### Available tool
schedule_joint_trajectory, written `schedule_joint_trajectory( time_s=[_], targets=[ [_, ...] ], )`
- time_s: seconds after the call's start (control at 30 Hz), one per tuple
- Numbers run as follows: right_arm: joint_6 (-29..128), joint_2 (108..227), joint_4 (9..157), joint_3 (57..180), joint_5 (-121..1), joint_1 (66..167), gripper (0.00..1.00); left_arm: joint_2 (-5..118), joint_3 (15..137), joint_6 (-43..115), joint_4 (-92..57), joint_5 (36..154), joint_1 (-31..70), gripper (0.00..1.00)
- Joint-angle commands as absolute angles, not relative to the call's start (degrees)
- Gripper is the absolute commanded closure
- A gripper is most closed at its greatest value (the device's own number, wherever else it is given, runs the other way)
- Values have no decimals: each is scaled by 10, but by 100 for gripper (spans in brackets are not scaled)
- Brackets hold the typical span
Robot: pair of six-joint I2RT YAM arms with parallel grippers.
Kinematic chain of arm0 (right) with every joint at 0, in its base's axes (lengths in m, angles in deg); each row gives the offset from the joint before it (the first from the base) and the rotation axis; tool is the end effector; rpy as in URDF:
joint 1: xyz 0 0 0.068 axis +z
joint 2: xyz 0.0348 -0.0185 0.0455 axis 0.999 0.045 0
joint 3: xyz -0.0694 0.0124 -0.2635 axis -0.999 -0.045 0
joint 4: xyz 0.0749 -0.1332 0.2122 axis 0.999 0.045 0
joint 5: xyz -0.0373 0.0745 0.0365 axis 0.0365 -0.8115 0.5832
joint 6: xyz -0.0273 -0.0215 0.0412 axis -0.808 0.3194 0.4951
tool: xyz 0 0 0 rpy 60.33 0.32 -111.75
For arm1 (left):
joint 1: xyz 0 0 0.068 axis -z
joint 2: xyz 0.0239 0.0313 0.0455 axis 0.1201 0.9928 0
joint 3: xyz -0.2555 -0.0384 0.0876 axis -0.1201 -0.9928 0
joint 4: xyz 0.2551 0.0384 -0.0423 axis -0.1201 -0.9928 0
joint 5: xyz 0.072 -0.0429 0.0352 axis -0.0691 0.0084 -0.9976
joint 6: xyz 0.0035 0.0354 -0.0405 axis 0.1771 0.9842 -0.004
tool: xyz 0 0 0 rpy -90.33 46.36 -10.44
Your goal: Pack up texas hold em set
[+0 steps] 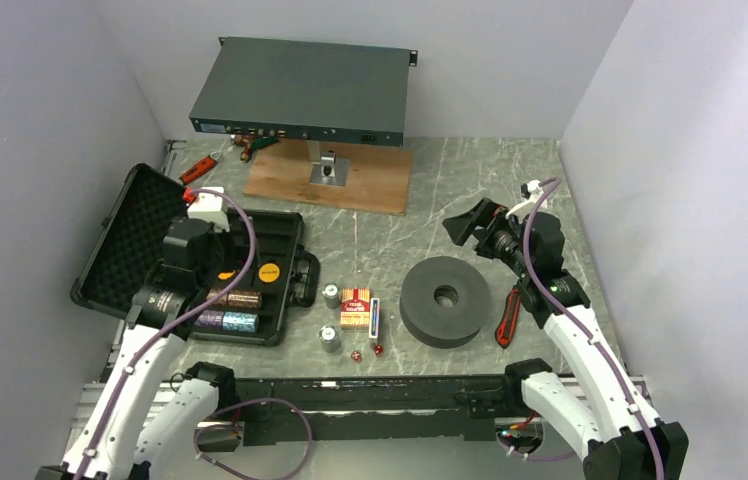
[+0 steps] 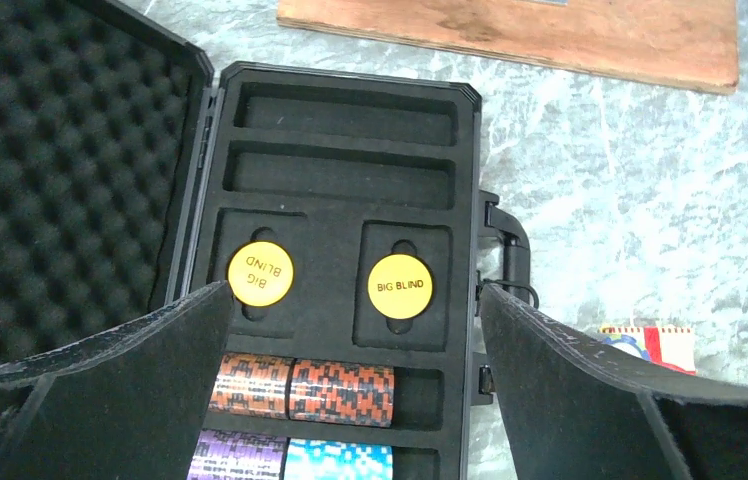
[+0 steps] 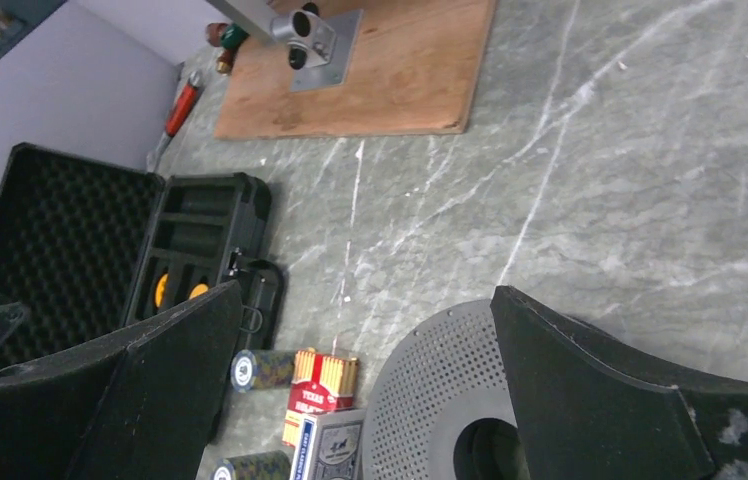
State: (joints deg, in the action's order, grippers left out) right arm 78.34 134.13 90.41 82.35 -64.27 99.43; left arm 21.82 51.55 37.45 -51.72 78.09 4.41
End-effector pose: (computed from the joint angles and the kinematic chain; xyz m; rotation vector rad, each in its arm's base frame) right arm 0.1914 0.0482 0.3013 0.2506 1.9083 0.7620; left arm 0.1544 -0.0255 0.3261 -0.0748 2.0185 -0.0860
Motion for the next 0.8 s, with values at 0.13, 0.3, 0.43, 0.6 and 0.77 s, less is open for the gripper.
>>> schedule_joint_trajectory(
  time_s=[0.13, 0.3, 0.43, 0.6, 0.77],
  targets=[
    [795, 1335, 1000, 858, -571, 996, 0, 250, 557, 359, -534, 669, 131, 0],
    [796, 1344, 1050, 863, -556, 996, 0, 256, 553, 359, -524, 690, 135, 0],
    [783, 1343, 1061, 866, -568, 996, 0, 253, 543, 374, -515, 730, 125, 0],
    [752, 1352, 1068, 866, -605, 1001, 0, 251, 531, 393, -497, 809, 105, 0],
    [750, 1375, 1027, 848, -648, 1044, 0, 239, 511, 422, -457, 932, 104, 1]
  ],
)
